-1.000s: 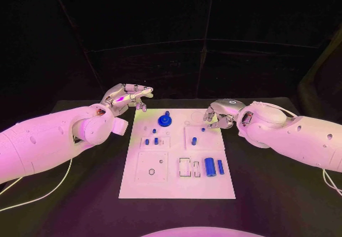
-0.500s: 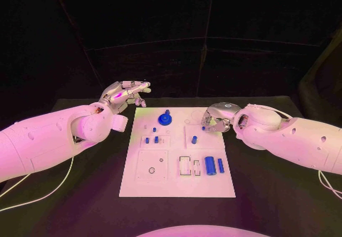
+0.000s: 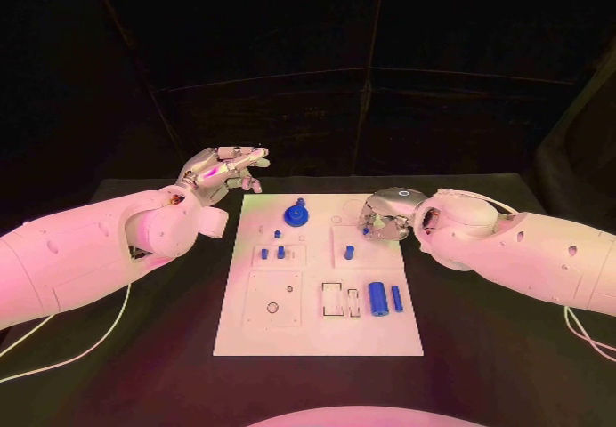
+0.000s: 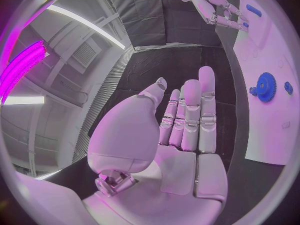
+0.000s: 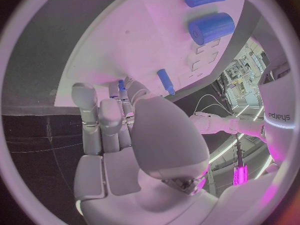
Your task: Assemble the parts on the task board
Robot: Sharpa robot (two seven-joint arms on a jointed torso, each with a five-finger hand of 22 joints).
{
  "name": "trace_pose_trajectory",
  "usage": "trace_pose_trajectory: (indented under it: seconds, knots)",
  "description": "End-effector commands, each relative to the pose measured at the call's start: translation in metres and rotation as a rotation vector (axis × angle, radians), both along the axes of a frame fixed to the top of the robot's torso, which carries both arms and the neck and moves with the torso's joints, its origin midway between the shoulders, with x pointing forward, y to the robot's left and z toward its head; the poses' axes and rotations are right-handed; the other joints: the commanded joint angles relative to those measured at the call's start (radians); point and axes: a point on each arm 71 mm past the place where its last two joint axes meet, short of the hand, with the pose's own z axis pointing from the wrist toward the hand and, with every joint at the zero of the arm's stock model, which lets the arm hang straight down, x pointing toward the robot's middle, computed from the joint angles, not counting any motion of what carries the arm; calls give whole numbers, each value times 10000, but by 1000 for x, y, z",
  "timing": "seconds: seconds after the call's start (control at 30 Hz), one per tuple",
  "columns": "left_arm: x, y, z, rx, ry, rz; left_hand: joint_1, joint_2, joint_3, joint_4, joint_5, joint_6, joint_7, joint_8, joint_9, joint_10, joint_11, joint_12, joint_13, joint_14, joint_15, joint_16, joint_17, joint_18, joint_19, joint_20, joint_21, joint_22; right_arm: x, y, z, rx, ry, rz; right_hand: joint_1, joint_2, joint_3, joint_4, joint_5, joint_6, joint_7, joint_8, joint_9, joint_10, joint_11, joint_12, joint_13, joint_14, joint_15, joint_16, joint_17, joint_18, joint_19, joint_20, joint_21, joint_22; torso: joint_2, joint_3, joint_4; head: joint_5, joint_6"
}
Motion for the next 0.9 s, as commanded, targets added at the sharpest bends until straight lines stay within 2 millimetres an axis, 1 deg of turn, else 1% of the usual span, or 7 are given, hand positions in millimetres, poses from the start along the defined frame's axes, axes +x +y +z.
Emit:
trace_pose_trajectory:
  seconds: [0.03,0.33,0.43,0.57,0.7,0.87,0.9]
  knots:
    - [0,0,2,-174,-105,-66,101,-21,-56,13,11,-3,36,42,-14,-63,14,34,4,-48,15,-63,-10,53,-66,-6,-20,-8,-2,2,-5,-274,330,107,-20,-42,204,-4,-113,93,1,-22,16,92,-10,14,-7,299,29,113,72,-111,22,38,132,130,11,-1,6,2,-7]
    - [0,1,2,-86,-99,-73,132,-9,-76,8,11,-27,61,41,-16,-91,29,52,-1,-66,24,-84,-45,52,-66,1,-64,-41,-1,2,-10,-627,422,-48,69,-1,852,-138,-257,334,-43,22,41,344,-78,72,13,289,-35,321,210,-152,43,21,470,528,15,-3,11,-21,-22]
    - [1,1,2,-73,-91,-71,136,-6,-83,8,11,-33,70,41,-16,-100,35,56,-2,-70,28,-89,-53,51,-66,3,-75,-50,-1,2,-10,-765,326,-92,75,-9,1162,-220,-445,432,-65,28,47,432,-99,77,14,280,-61,386,240,-165,41,8,591,664,14,-2,10,-31,-31]
    - [1,1,1,-60,-85,-58,145,-2,-91,8,11,-40,80,44,-16,-111,42,62,-4,-76,33,-96,-65,50,-66,6,-91,-61,-1,4,-11,-885,176,-128,88,-31,1556,-357,-580,512,-72,18,47,504,-113,68,13,270,-76,456,272,-181,34,-3,721,812,13,0,12,-40,-37]
    - [1,1,1,-50,-86,-39,97,54,-143,75,11,-56,121,66,-11,-146,72,97,-9,-85,57,-111,-109,47,-53,25,-149,-108,-2,5,-10,-867,-6,-149,-78,-169,2165,-542,-666,546,-55,-18,34,543,-93,30,14,252,-64,541,283,-195,-14,11,877,967,10,1,5,-54,-48]
    - [1,2,1,-30,-73,-6,87,70,-155,92,11,-60,127,74,-10,-155,77,106,-10,-85,62,-113,-120,47,-48,29,-162,-119,-4,5,-7,-681,-232,-136,-275,-306,2548,-667,-661,555,-42,-27,30,559,-93,12,16,234,-62,583,266,-200,-41,27,979,1071,6,7,4,-49,-45]
    - [1,2,1,-26,-71,2,81,80,-161,102,11,-62,130,78,-9,-160,80,111,-11,-86,65,-114,-126,47,-45,31,-170,-126,-4,5,-6,-636,-260,-144,-275,-306,2548,-667,-661,555,-42,-27,30,559,-93,12,16,234,-62,583,266,-200,-41,27,979,1071,0,9,1,-56,-45]
